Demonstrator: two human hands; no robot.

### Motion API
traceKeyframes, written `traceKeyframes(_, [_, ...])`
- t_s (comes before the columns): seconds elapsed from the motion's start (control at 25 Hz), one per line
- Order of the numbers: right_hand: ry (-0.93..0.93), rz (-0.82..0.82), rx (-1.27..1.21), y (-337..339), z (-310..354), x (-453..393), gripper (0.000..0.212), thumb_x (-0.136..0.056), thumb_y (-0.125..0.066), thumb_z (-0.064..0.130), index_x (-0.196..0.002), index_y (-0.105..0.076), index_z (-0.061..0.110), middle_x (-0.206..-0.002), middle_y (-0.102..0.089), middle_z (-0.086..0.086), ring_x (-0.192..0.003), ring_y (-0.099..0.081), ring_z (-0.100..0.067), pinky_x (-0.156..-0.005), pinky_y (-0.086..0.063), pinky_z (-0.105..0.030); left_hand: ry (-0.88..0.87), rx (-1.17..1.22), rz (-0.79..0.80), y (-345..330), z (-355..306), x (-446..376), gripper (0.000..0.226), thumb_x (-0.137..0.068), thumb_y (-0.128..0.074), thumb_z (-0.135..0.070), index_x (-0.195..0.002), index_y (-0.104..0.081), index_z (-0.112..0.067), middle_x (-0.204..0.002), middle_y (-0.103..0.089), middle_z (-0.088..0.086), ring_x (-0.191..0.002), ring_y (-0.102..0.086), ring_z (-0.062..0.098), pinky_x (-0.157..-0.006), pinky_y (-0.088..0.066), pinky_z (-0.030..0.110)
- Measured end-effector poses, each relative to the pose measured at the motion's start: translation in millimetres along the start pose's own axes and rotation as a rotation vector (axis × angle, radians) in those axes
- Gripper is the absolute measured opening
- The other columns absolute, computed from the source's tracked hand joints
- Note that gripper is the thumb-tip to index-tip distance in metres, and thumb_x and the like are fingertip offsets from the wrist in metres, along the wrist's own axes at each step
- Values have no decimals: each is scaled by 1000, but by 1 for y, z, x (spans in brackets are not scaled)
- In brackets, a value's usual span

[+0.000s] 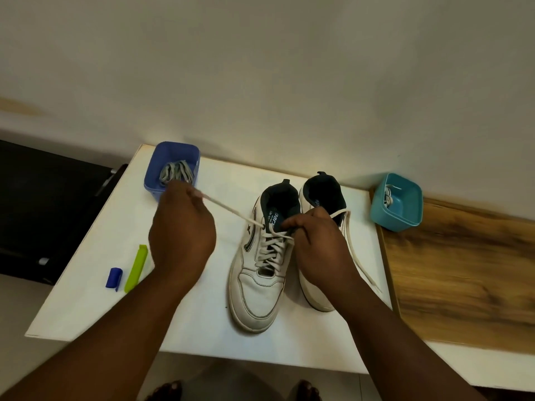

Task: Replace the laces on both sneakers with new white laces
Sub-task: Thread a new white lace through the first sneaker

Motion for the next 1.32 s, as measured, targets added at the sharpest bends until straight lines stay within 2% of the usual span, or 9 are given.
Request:
traceKeyframes(0.12, [-7, -3, -32, 0, 0, -2, 34, -99, -51, 9, -108, -78, 26, -103, -53, 5, -97, -58, -12, -92, -51, -35, -74, -129, 192, -23, -2, 8, 32, -97, -60, -22, -129, -59, -24, -134, -53, 7, -116, -54, 31, -89, -48, 42])
traceKeyframes(0.28, [-23, -11, -93, 2, 0, 0, 31, -99, -52, 12, -106, -79, 27, -104, -53, 9, -95, -57, -3, -91, -49, -28, -356, -181, 449, -65, -31, 37, 24, -95, -64, -44, -115, -70, -31, -125, -62, -4, -111, -54, 21, -84, -40, 28])
traceKeyframes(0.4, [-44, -10, -142, 2, -1, 1, 28, -99, -52, 18, -104, -78, 28, -102, -53, 11, -94, -57, -1, -90, -49, -27, -280, -198, 316, -50, -30, 29, 16, -100, -56, -36, -104, -65, -24, -106, -66, -1, -93, -57, 17, -73, -40, 28])
traceKeyframes(0.48, [-53, -10, -169, 2, 0, 1, 28, -99, -52, 19, -103, -78, 26, -102, -54, 10, -93, -58, -1, -90, -50, -29, -62, -139, 178, -28, -8, 13, 12, -101, -51, -26, -98, -59, -18, -93, -63, 2, -81, -57, 18, -64, -39, 30])
traceKeyframes(0.56, [-63, -12, -169, 2, 0, 1, 29, -99, -51, 18, -104, -78, 25, -102, -54, 10, -93, -57, -1, -91, -50, -30, 110, -57, 157, -23, 10, 10, 9, -99, -50, -21, -100, -58, -17, -95, -62, 3, -90, -58, 24, -66, -40, 32])
traceKeyframes(0.68, [-44, 7, -129, 1, 1, 1, 30, -97, -53, 12, -107, -77, 26, -104, -53, 8, -95, -58, -4, -94, -51, -32, -72, -187, 362, -45, -15, 25, 36, -95, -58, -25, -130, -56, -31, -129, -58, 0, -119, -48, 28, -92, -39, 42])
traceKeyframes(0.76, [-3, 22, -72, 0, 2, 1, 32, -94, -55, 10, -110, -76, 27, -105, -53, 6, -97, -59, -10, -94, -52, -36, -206, -249, 437, -58, -29, 37, 35, -95, -59, -39, -129, -57, -38, -135, -57, -5, -123, -45, 24, -95, -34, 41])
traceKeyframes(1.12, [57, 18, 89, -2, 10, 4, 21, -93, -61, 17, -107, -70, 29, -103, -51, 2, -97, -55, -16, -87, -51, -39, -210, -274, 433, -59, -28, 33, 17, -99, -50, -45, -98, -59, -31, -105, -63, -8, -111, -52, 20, -91, -33, 40])
traceKeyframes(1.32, [116, 51, 247, 2, 13, 10, 51, -98, -57, 14, -146, -47, 29, -130, -56, -3, -101, -64, -24, -81, -56, -37, -203, -175, 507, -67, -23, 32, 15, -100, -50, -44, -91, -52, -32, -75, -55, -15, -82, -56, 14, -103, -37, 45])
Point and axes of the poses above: each hand's wrist, its own x-axis away from the middle knuckle, its own y-axis out of the back of the hand, z = x × y, the point moved 9 cm from there along -x, towards the middle knuckle
